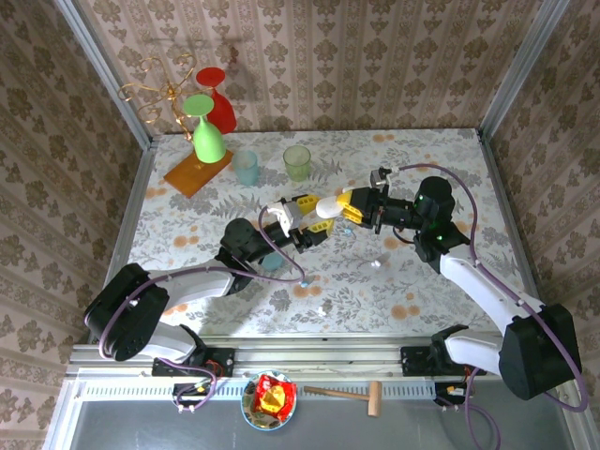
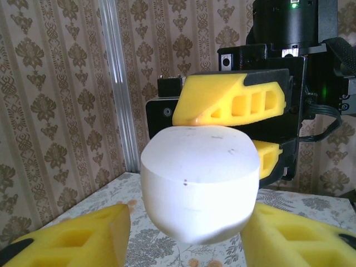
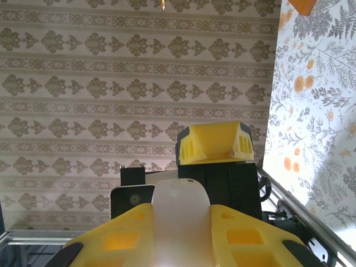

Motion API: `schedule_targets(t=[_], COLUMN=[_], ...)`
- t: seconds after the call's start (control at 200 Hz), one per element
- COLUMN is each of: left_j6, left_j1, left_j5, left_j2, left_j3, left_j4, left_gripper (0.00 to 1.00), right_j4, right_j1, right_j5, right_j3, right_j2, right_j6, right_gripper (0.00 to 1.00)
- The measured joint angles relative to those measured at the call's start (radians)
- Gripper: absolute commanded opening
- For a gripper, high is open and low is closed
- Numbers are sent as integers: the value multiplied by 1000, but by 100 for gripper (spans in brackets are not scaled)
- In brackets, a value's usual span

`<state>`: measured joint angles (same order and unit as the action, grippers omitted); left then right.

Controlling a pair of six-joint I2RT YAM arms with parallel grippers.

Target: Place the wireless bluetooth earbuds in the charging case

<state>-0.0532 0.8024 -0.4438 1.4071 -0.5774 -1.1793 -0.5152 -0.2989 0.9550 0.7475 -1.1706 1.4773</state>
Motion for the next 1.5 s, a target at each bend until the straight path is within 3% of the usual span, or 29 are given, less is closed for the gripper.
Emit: schedule_targets(t=[0.425,0.6,0.685,1.11,1.5], left_j6=[-3,-7,-8,-15,-27], left_j1=[0,0,1,2,2], left_j5=[-2,-2,-3,-9,-8], left_j2=[0,-5,-10,-11,-13], left_j3=[-1,-1,-1,-1,-1], left_j4=[0,4,5,19,24], left_gripper=[56,55,49,48,54], right_j4=[18,26,26,53,70], right_j1=[-3,-5,-5,-5,-7], right_j5=[0,0,-2,-8,-8], right_j3=[5,5,5,11,11], right_j2=[0,-1,-1,-1,-1], right_j6=[-5,-9,-9,-34,-39], right_gripper=[18,18,18,17,17])
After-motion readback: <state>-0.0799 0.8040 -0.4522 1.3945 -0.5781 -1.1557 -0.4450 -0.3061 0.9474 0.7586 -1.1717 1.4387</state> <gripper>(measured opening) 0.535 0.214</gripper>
